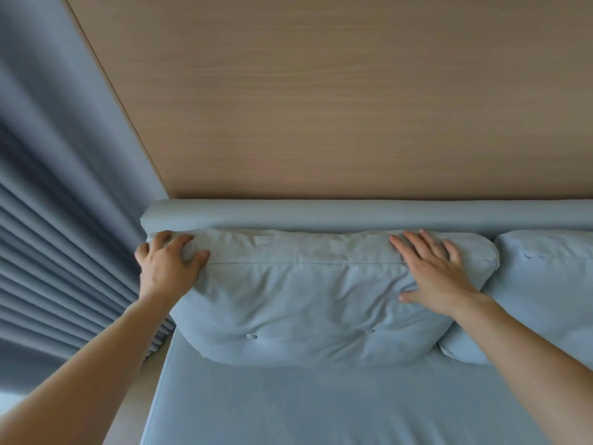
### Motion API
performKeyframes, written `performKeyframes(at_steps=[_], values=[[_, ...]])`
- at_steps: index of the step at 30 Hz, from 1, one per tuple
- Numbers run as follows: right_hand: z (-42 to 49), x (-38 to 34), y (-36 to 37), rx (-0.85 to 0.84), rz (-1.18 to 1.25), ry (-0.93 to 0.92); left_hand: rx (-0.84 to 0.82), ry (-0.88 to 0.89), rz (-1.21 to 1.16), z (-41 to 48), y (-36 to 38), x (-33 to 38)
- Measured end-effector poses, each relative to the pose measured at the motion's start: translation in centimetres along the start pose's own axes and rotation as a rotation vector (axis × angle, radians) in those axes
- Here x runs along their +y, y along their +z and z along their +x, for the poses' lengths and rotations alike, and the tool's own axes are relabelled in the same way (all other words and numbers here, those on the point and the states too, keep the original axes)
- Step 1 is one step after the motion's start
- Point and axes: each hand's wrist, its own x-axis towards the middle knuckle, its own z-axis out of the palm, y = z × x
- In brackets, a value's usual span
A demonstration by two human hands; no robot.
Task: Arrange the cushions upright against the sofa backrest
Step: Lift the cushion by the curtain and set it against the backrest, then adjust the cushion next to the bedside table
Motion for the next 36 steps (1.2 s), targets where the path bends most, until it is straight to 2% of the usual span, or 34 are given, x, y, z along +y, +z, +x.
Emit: performKeyframes(at_steps=[4,13,19,21,25,31,36], values=[[0.1,-0.4,0.4,0.011,-0.014,0.039,-0.037,0.014,0.053,0.2,0.0,-0.1],[0.7,-0.1,0.3,-0.042,-0.033,0.111,-0.112,0.047,-0.024,0.4,-0.1,0.7],[-3.6,-0.9,-1.3,-0.013,0.044,0.152,-0.111,-0.087,0.185,-0.9,-1.2,1.5],[-6.9,0.0,-2.1,0.007,0.084,0.166,-0.088,-0.030,0.202,-2.9,-1.2,3.8],[-13.9,5.1,-4.6,-0.041,0.098,0.244,-0.184,0.283,0.163,-9.1,-0.2,13.5],[-22.1,20.8,-9.5,-0.068,0.163,0.421,-0.336,0.733,0.113,-19.7,3.3,33.8],[-26.4,37.7,-10.2,-0.025,0.246,0.477,-0.401,0.865,0.108,-28.4,8.6,51.8]])
